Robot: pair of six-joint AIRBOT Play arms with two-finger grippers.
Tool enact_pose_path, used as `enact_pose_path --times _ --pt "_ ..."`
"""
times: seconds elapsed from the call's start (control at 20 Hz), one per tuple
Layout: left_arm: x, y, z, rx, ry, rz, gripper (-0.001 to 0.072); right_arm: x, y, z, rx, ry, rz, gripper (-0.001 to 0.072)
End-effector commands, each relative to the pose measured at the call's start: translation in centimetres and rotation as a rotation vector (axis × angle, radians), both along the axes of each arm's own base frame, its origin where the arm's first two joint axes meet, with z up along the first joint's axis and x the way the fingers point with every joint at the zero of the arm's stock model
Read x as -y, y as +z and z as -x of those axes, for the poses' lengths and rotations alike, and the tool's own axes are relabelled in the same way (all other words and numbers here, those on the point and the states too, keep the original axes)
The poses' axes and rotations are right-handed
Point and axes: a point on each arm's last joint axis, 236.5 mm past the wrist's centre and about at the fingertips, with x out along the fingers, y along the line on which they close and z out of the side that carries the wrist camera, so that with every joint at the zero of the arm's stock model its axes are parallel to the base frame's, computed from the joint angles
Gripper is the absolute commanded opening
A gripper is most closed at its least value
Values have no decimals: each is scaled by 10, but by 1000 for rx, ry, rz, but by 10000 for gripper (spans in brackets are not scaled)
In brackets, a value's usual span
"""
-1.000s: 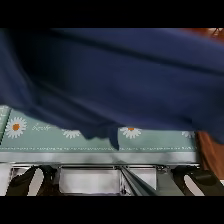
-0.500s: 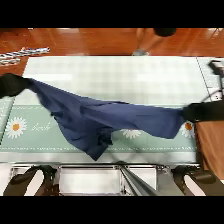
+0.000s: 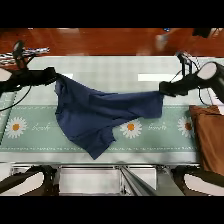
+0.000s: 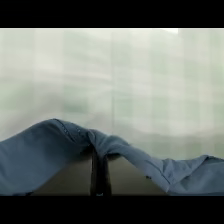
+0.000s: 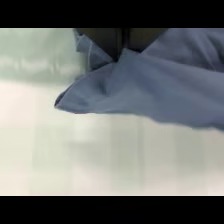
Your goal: Fold the shirts.
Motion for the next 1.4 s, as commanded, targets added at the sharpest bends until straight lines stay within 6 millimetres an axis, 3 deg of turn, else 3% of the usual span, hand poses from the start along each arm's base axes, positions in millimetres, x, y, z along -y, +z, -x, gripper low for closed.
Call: enact_pose_path --times 0.0,0.05,0.15,0.25,0.35,0.45,0.55,0.7,0.85,1.05,1.2,1.35 --pt "10 -26 -24 -41 18 54 320 6 1 -74 50 -183 -234 203" --pt "10 -28 -23 -56 9 58 506 9 6 -82 52 -205 -285 419" --pt "-2 -24 -10 -111 -22 71 508 33 22 -86 71 -220 -313 407" --pt "-27 -20 15 -213 -52 109 508 69 35 -73 64 -224 -298 407" --pt "-49 -21 50 -329 -63 175 507 111 39 -43 19 -223 -248 407" --pt "-59 -28 85 -407 -47 226 507 153 25 -4 -65 -249 -124 406" --pt "-58 -44 120 -452 3 258 507 172 4 32 -117 -312 -86 407" --pt "-33 -81 178 -537 43 300 507 168 -36 77 -149 -378 -91 406" --pt "-7 -113 232 -655 57 355 507 141 -60 103 -197 -330 -140 406" --pt "-1 -141 250 -720 143 373 507 123 -56 96 -170 -316 -220 407" --pt "21 -144 261 -753 54 347 507 121 -55 96 -171 -316 -230 407" --pt "46 -151 260 -733 -23 278 507 120 -55 97 -167 -301 -229 407"
